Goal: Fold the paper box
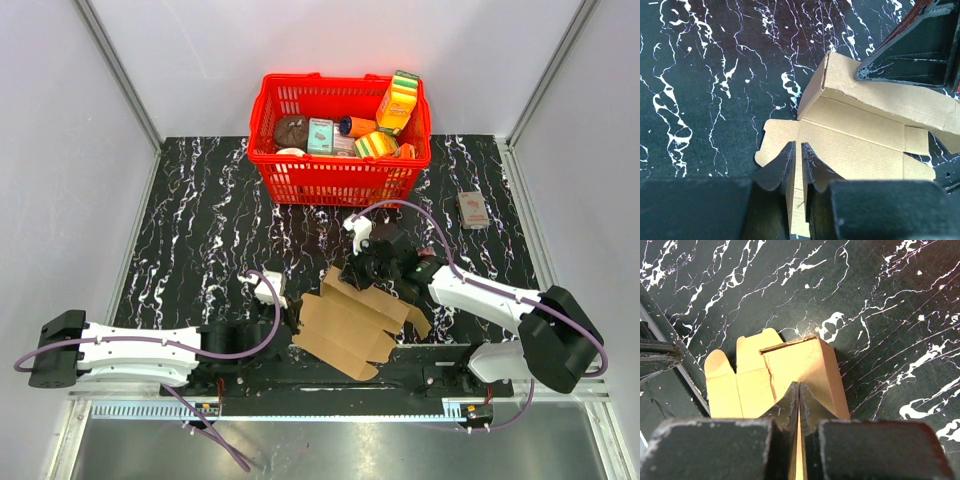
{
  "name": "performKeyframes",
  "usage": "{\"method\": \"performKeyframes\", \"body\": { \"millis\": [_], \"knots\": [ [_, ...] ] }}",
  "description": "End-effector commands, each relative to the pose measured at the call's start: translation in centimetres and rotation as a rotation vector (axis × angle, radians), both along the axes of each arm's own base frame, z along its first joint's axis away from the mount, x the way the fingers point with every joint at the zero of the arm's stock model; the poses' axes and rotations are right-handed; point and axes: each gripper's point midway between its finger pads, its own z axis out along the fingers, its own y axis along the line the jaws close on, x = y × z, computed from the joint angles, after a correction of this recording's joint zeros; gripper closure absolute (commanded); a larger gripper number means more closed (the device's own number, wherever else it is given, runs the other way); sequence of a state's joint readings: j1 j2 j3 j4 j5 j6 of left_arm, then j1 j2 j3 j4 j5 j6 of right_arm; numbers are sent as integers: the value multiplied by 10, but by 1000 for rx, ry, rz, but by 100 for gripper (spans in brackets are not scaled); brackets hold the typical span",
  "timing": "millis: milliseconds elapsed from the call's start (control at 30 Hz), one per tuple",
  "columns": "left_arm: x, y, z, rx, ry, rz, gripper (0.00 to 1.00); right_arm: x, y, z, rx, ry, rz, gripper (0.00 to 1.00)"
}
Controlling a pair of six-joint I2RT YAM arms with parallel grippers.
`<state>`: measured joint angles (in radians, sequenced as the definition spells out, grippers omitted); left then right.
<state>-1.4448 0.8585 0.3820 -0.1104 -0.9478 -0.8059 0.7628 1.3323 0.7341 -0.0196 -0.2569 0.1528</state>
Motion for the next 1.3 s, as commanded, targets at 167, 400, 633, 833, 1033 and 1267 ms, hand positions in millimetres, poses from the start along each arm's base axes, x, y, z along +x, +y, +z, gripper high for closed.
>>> {"method": "performKeyframes", "body": {
  "millis": [167, 400, 633, 833, 1033, 1267],
  "knots": [
    [3, -2, 9, -30, -16, 25, 86, -5, -3, -10, -35, 33, 34, 94],
    [4, 1, 8, -25, -14, 33, 86, -7, -5, -13, -53, 44, 42, 93],
    [6, 5, 13, -17, -27, 46, 86, -2, -6, 13, -17, -18, 20, 91],
    [9, 7, 27, -1, -52, 54, 85, 7, -7, 52, 34, -101, -16, 84],
    [16, 3, 51, 0, -83, 29, 81, 17, -27, 81, 53, -172, -152, 75],
    [46, -12, 87, -53, -94, -74, 66, 21, -86, 96, 31, -172, -489, 71]
  ]
}}
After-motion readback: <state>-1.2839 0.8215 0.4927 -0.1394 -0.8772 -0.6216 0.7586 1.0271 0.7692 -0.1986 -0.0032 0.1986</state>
